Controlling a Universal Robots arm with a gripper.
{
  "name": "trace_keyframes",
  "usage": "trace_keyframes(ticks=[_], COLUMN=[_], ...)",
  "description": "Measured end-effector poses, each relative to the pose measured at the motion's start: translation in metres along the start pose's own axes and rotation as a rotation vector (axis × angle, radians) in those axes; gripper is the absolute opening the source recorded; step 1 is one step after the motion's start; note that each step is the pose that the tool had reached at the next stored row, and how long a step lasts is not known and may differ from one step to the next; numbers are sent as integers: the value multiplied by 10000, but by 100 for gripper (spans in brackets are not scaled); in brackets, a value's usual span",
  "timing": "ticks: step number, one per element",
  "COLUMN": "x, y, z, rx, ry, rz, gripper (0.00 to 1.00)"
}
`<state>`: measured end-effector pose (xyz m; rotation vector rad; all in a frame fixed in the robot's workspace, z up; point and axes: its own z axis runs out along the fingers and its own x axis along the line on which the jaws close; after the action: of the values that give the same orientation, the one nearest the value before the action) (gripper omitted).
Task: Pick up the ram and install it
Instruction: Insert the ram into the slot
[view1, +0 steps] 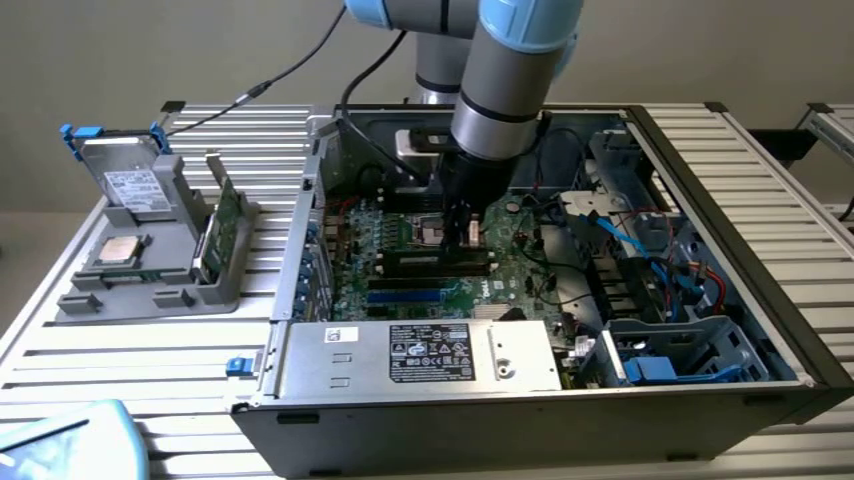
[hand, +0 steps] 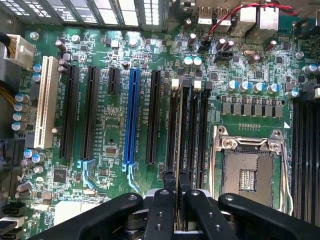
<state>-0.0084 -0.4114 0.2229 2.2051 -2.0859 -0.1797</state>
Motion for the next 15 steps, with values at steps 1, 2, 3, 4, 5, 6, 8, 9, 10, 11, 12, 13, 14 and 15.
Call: trace_keyframes(ticks=[1,2,3,4,5,6,8,9,10,11,12,13,14,15], x=[0,1,1,2,3,3,3,3,3,3,3,3,3,3], y=[-10,-20,-28,-34,-39,-41,-42,-43,-43,-45,-50,-56,-60,-63], z=[-4,-8,-11,-13,-14,-15,-14,-14,-15,-15,-18,-25,-34,-45], rx=[-59,-111,-155,-197,-235,-269,-358,-409,-457,-505,-544,-585,-612,-636], ry=[-5,-8,-8,-10,-11,-13,-19,-22,-23,-25,-27,-29,-33,-35], rz=[0,0,1,1,2,2,3,3,4,4,4,5,5,4], gripper=[14,14,14,14,14,14,14,14,14,14,14,14,14,14])
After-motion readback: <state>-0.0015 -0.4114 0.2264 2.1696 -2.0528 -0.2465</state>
